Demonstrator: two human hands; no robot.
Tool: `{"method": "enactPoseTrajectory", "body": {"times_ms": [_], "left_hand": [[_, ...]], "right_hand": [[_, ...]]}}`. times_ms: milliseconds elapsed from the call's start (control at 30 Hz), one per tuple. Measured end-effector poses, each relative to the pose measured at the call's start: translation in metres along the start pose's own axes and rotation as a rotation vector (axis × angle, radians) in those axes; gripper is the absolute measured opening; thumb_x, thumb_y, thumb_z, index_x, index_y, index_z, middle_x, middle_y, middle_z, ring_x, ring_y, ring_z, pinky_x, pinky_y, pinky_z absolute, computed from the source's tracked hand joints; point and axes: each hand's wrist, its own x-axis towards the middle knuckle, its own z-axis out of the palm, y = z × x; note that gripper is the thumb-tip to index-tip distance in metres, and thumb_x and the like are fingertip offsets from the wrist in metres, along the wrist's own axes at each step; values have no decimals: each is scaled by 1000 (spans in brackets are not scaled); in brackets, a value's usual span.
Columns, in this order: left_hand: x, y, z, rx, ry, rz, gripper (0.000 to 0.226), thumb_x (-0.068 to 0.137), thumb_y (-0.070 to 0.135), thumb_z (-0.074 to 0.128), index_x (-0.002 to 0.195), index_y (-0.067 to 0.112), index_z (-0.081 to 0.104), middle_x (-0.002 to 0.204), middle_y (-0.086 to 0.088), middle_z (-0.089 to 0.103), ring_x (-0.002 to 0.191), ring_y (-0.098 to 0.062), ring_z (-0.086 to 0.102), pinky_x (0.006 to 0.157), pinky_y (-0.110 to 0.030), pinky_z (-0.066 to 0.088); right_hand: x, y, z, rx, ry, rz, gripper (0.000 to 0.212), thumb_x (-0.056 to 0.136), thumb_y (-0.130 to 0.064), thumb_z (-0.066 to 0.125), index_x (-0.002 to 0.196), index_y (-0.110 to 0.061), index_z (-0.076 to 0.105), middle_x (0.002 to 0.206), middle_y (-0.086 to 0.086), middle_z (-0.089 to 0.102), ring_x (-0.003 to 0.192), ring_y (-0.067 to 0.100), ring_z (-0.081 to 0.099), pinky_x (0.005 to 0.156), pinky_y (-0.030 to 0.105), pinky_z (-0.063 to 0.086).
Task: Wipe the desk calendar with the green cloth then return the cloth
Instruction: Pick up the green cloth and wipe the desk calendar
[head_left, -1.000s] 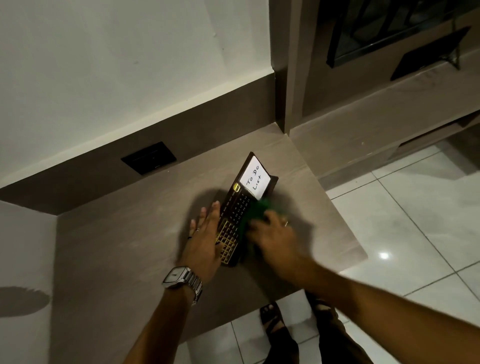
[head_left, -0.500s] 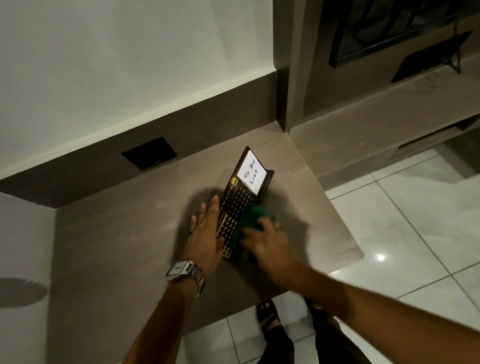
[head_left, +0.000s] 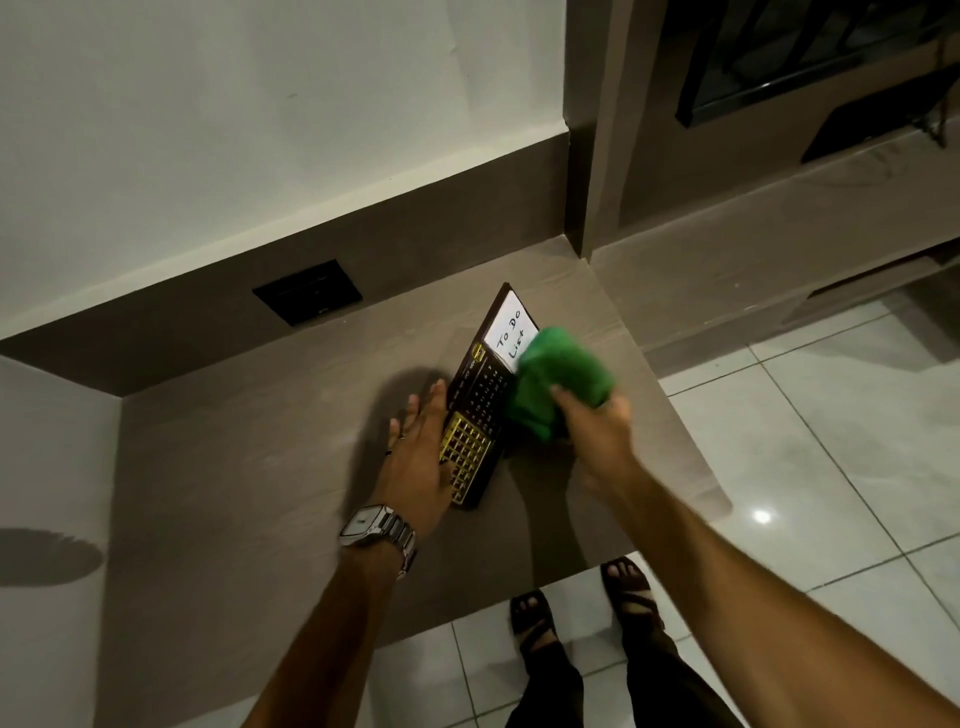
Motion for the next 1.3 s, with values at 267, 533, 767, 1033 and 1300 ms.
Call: {"method": "enactPoseTrajectory", "body": {"times_ms": [267, 533, 767, 1033, 1300], "left_hand": [[0, 1, 0, -7, 3, -36, 100, 84, 0, 58, 137, 43, -15, 140, 13, -6, 129, -11, -10, 106, -39, -4], [3, -4, 1, -16, -18, -29, 108, 80, -2, 63, 137, 44, -16, 140, 14, -4, 132, -11, -9, 109, -41, -4], [2, -4, 3, -8, 9, 9, 105, 82, 0, 60, 137, 45, -17, 146, 12, -1, 135, -11, -9, 110, -40, -6], [4, -3, 4, -14, 29, -23, 105, 81, 1, 64, 140, 41, -14, 145, 10, 2, 131, -12, -7, 107, -41, -3], [4, 0, 3, -2, 9, 6, 106, 82, 1, 63, 139, 41, -17, 157, -3, 11, 138, -9, -8, 112, -36, -8]], "right_hand": [[-2, 5, -5, -444, -31, -156, 42, 80, -11, 76, 117, -13, 56, 104, 3, 66, 90, 13, 66, 62, 22, 55], [-54, 62, -8, -626, -285, -211, 40, 77, -7, 76, 98, -32, 53, 92, -11, 63, 87, 3, 65, 67, 19, 57], [34, -4, 0, -636, 58, -280, 37, 74, -13, 74, 107, -16, 55, 99, 5, 64, 91, 22, 64, 74, 37, 56], [-35, 51, -10, -673, -287, -129, 35, 78, -11, 75, 105, -22, 56, 98, -2, 66, 84, 13, 69, 59, 28, 61], [7, -3, -2, -665, -59, -296, 45, 79, -7, 68, 118, -23, 54, 103, -4, 65, 94, 14, 63, 81, 36, 55]]}}
